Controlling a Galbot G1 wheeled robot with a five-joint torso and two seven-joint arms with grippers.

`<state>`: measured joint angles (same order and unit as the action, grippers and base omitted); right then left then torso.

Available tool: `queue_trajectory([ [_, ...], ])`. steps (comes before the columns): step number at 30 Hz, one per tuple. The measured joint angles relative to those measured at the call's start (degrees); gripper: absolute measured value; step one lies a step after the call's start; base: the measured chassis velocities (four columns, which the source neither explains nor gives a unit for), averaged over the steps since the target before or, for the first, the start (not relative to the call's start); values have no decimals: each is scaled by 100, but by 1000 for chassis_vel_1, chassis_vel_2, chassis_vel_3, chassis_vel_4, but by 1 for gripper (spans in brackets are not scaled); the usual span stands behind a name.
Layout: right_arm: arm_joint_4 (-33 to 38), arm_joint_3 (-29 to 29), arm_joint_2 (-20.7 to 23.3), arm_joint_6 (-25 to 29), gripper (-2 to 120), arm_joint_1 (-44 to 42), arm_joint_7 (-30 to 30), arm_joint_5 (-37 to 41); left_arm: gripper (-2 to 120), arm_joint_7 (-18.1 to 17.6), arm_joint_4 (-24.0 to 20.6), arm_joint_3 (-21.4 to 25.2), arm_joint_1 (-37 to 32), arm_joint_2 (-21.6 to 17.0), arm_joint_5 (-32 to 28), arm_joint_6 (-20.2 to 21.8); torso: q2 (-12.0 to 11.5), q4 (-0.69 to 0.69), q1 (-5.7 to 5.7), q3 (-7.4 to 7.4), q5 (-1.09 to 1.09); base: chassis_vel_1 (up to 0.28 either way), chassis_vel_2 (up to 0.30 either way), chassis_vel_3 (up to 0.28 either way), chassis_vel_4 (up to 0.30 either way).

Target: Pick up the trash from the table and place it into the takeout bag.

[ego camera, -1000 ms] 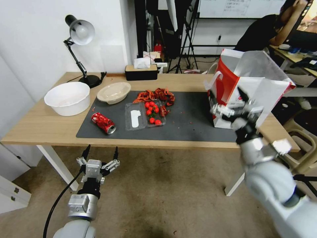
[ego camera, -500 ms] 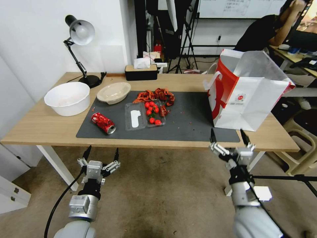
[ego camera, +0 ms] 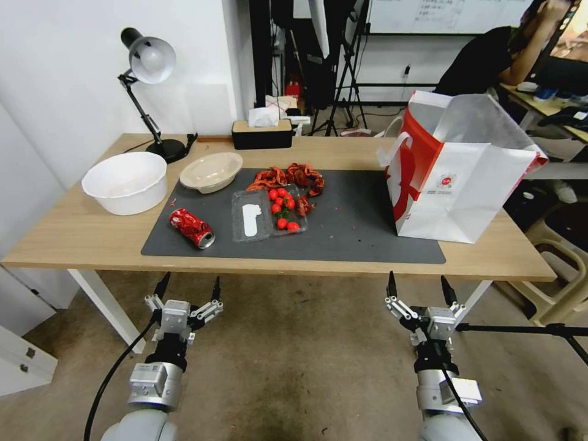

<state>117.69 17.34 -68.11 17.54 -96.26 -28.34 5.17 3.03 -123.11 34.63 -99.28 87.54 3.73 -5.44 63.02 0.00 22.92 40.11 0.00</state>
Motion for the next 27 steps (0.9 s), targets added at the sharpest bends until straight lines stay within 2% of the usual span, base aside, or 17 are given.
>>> queue_trajectory([
  [13, -173, -31, -36, 5, 100, 102, -24, 4, 100, 5, 78, 4, 172, -54, -68, -10, 0, 0, 0, 0, 0, 0, 0, 0, 0],
  [20, -185, -30, -57, -32, 100, 179, -19, 9, 100, 20, 303, -120, 608, -287, -520, 49, 0, -1, 1, 0, 0, 0, 0, 0, 0],
  [27, -146, -29, -83, -55, 100, 194, -16, 2, 100, -13, 443, -225, 808, -371, -663, 194, 0, 0, 0, 0, 0, 0, 0, 0, 0],
])
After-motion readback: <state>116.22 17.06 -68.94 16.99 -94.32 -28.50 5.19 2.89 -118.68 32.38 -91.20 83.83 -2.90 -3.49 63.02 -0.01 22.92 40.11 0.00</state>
